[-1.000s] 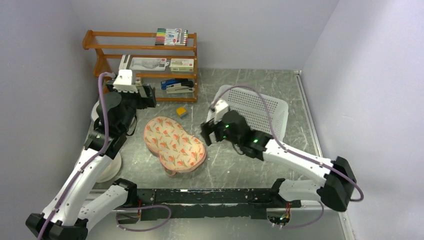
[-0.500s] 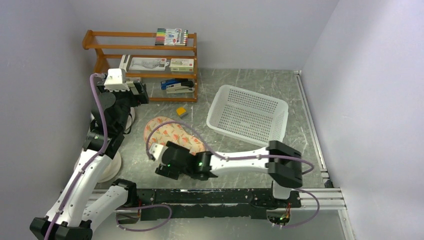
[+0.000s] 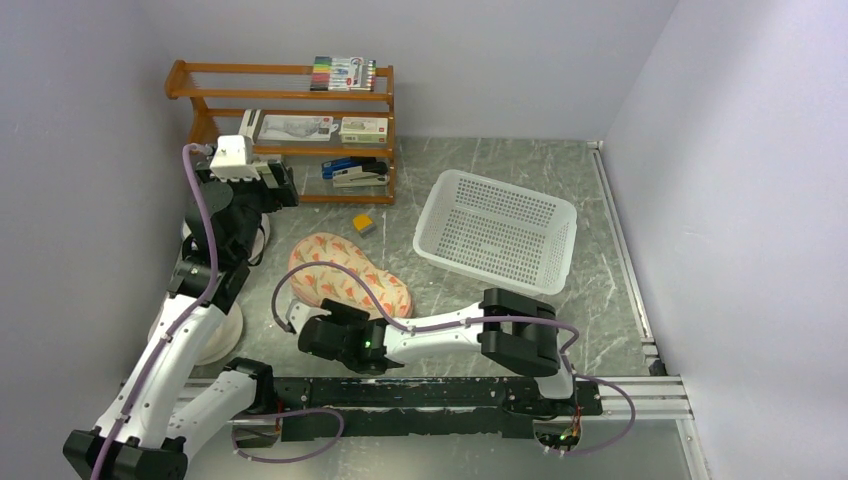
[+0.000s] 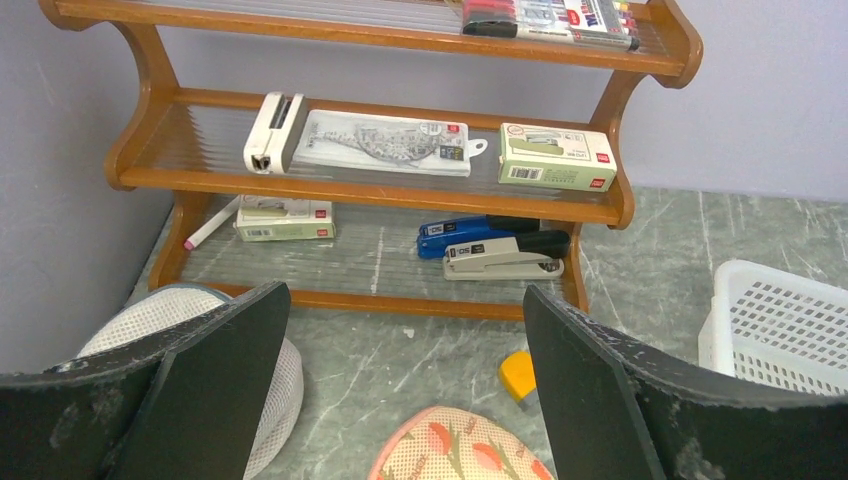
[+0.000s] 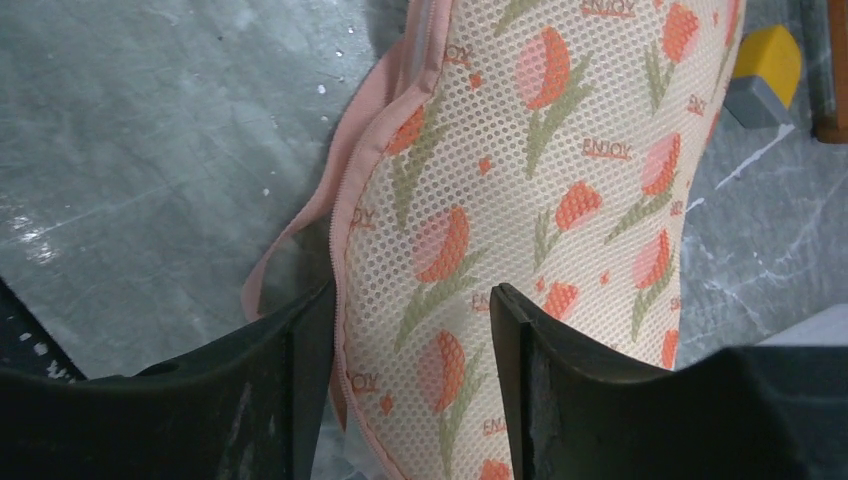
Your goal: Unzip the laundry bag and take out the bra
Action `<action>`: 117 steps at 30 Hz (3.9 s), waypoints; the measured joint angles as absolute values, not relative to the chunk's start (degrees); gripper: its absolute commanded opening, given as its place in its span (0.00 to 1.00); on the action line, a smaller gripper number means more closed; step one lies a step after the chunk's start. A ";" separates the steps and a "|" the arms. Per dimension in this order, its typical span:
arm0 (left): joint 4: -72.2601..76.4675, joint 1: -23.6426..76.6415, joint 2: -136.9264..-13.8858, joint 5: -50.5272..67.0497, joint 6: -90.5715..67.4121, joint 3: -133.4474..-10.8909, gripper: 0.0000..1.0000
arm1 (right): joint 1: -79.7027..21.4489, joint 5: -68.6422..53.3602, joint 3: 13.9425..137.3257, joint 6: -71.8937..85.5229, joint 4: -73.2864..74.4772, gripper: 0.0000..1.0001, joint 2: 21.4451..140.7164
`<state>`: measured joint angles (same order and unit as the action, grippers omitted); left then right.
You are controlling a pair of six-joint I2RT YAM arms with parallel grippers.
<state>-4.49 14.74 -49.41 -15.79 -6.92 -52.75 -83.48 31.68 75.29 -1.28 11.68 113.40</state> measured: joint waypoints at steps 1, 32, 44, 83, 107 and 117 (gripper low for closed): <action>-4.51 14.72 -49.58 -15.62 -6.94 -52.75 0.98 | -83.48 32.18 75.33 -1.15 11.79 0.50 113.54; -4.51 13.89 -51.00 -12.38 -7.79 -52.75 0.97 | -61.17 13.45 46.33 24.60 -13.80 0.00 83.64; -4.54 13.58 -51.37 -11.33 -7.99 -52.75 0.97 | -54.06 -1.15 43.33 32.62 -18.44 0.00 82.72; -4.54 13.10 -52.01 -10.17 -8.45 -52.75 0.95 | -57.76 34.39 41.25 48.47 -5.26 0.00 80.47; -4.62 12.78 -53.45 -8.71 -9.02 -52.75 0.94 | -42.76 43.48 39.86 33.45 -4.69 0.38 83.40; -4.62 12.21 -53.39 -8.23 -9.08 -52.75 0.94 | -42.22 25.36 42.65 26.11 1.13 0.65 78.06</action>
